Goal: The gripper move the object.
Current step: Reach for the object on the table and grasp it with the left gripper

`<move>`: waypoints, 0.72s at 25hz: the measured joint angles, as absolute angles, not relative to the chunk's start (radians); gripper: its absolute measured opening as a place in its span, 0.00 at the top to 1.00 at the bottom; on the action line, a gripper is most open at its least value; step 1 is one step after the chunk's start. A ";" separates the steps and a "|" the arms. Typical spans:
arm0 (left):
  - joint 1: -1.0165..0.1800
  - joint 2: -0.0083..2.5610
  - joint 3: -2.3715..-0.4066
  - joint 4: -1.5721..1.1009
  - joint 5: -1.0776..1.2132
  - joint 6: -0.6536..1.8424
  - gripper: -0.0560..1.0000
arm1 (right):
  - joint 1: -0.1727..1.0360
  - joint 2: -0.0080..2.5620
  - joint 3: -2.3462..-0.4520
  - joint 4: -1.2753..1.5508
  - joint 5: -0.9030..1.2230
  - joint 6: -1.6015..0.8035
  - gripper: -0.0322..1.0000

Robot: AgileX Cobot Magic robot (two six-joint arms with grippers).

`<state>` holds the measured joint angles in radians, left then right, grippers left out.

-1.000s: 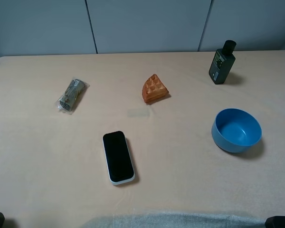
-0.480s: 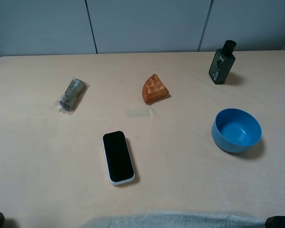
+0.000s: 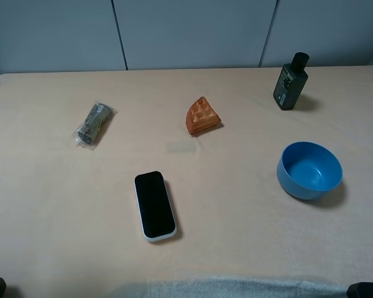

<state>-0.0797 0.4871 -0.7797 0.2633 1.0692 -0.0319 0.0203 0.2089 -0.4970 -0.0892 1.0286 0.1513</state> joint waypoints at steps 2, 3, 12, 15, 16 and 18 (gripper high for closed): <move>-0.080 0.553 -0.807 0.263 1.069 -0.032 0.03 | 0.020 0.209 -0.497 -0.089 1.029 0.151 0.30; -0.080 0.586 -0.819 0.263 1.069 -0.032 0.03 | 0.020 0.209 -0.497 -0.089 1.029 0.151 0.30; -0.080 0.826 -0.870 0.224 1.042 -0.020 0.03 | 0.020 0.209 -0.497 -0.089 1.029 0.151 0.30; -0.080 0.910 -0.899 0.201 1.033 0.007 0.03 | 0.020 0.209 -0.497 -0.089 1.029 0.151 0.30; -0.080 0.940 -0.907 0.198 1.027 0.015 0.03 | 0.020 0.209 -0.497 -0.089 1.029 0.151 0.30; -0.081 0.995 -0.928 0.194 1.002 0.023 0.03 | 0.020 0.209 -0.497 -0.089 1.029 0.151 0.30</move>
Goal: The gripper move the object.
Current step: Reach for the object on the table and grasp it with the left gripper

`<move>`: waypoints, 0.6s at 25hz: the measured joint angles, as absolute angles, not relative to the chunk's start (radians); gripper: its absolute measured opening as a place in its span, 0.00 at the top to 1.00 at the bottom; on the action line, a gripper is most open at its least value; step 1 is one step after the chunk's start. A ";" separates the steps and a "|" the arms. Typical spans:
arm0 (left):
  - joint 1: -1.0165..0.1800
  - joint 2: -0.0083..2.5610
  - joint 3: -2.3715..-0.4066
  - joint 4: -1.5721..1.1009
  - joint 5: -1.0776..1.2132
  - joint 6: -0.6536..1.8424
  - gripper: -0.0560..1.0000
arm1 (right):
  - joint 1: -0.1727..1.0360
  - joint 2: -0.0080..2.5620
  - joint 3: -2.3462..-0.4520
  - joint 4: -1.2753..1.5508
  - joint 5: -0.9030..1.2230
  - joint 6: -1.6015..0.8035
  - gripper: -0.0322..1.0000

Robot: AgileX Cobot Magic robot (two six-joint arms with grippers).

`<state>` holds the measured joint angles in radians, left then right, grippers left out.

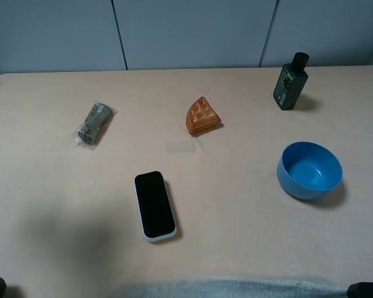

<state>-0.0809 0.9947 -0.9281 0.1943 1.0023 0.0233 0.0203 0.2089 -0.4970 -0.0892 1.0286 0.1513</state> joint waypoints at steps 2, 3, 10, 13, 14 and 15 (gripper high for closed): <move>-0.082 1.040 -0.946 0.193 0.975 0.025 0.03 | 0.020 0.209 -0.497 -0.089 1.029 0.151 0.30; -0.082 1.063 -0.953 0.190 0.957 0.026 0.03 | 0.020 0.209 -0.497 -0.089 1.029 0.151 0.30; -0.109 1.215 -0.966 0.167 0.847 0.036 0.03 | 0.020 0.209 -0.497 -0.089 1.029 0.151 0.30; -0.130 1.283 -0.966 0.166 0.796 0.036 0.03 | 0.020 0.209 -0.497 -0.089 1.029 0.151 0.30; -0.137 1.307 -0.966 0.166 0.778 0.036 0.03 | 0.020 0.209 -0.497 -0.089 1.029 0.151 0.30; -0.143 1.328 -0.966 0.166 0.760 0.036 0.03 | 0.020 0.209 -0.497 -0.089 1.029 0.151 0.30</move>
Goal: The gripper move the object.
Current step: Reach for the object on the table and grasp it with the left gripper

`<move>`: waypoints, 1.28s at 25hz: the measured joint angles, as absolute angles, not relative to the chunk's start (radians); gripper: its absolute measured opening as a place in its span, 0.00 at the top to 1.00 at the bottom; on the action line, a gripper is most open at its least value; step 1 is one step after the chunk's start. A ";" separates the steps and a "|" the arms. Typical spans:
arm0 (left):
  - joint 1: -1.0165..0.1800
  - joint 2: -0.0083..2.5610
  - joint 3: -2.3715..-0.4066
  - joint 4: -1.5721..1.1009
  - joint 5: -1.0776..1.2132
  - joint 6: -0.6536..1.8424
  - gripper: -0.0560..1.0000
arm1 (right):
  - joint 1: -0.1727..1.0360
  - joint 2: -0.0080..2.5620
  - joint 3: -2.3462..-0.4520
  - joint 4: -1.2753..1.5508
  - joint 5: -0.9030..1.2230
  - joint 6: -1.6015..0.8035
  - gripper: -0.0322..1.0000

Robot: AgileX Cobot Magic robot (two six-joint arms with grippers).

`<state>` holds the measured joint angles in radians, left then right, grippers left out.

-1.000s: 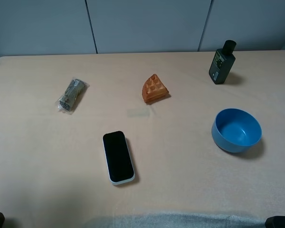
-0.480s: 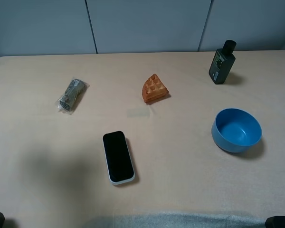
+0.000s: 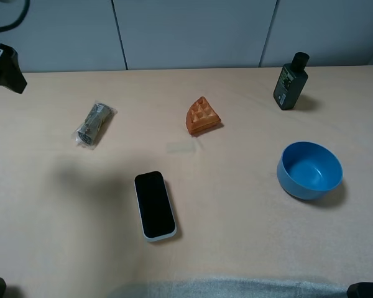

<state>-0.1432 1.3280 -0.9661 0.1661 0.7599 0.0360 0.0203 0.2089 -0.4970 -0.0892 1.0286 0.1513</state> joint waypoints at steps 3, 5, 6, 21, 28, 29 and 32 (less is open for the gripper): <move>-0.164 1.398 -0.968 0.165 0.705 0.028 0.03 | 0.020 0.209 -0.497 -0.089 1.029 0.151 0.30; -0.177 1.442 -0.974 0.165 0.669 0.025 0.03 | 0.020 0.209 -0.497 -0.089 1.029 0.151 0.30; -0.183 1.465 -0.980 0.165 0.649 0.024 0.03 | 0.020 0.209 -0.497 -0.089 1.029 0.151 0.30; -0.243 1.758 -1.041 0.138 0.435 0.006 0.03 | 0.020 0.209 -0.497 -0.089 1.029 0.151 0.30; -0.243 1.847 -1.041 0.112 0.377 0.000 0.03 | 0.020 0.209 -0.497 -0.089 1.029 0.151 0.30; -0.243 1.853 -1.041 0.112 0.370 0.000 0.03 | 0.020 0.209 -0.497 -0.089 1.029 0.151 0.30; -0.243 1.874 -1.041 0.105 0.344 0.000 0.03 | 0.020 0.209 -0.497 -0.089 1.029 0.151 0.30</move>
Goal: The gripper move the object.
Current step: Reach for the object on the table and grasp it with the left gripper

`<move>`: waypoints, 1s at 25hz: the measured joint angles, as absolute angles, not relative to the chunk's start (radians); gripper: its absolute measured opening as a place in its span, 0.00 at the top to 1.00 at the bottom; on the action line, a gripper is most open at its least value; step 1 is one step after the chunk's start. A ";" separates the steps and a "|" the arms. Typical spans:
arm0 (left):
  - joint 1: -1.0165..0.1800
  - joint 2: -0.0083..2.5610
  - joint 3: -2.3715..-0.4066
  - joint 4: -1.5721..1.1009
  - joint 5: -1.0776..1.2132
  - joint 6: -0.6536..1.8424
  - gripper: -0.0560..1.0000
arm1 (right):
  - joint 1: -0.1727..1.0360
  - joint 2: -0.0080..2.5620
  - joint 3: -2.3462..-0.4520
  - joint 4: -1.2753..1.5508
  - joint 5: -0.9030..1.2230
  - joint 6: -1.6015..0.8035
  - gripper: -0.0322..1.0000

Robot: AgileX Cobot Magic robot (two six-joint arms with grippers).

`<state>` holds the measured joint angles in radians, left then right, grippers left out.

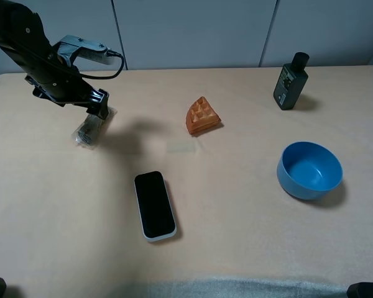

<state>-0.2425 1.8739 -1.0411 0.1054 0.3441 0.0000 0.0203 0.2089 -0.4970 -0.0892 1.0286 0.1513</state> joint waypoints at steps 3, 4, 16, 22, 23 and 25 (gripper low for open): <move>-0.243 1.901 -1.041 0.089 0.318 0.000 0.03 | 0.020 0.209 -0.497 -0.089 1.029 0.151 0.30; -0.243 1.909 -1.041 0.087 0.312 0.000 0.03 | 0.020 0.209 -0.497 -0.089 1.029 0.151 0.30; -0.243 2.008 -1.041 0.046 0.254 0.000 0.04 | 0.020 0.209 -0.497 -0.089 1.029 0.151 0.30; -0.243 2.028 -1.041 0.035 0.243 0.000 0.06 | 0.020 0.209 -0.497 -0.089 1.029 0.151 0.30; -0.243 2.028 -1.041 0.035 0.241 0.000 0.07 | 0.020 0.209 -0.497 -0.089 1.029 0.151 0.30; -0.243 2.028 -1.041 0.035 0.238 0.000 0.11 | 0.020 0.209 -0.497 -0.089 1.029 0.151 0.30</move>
<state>-0.2425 2.0277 -1.0411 0.0351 0.2378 0.0000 0.0203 0.2089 -0.4970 -0.0892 1.0286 0.1513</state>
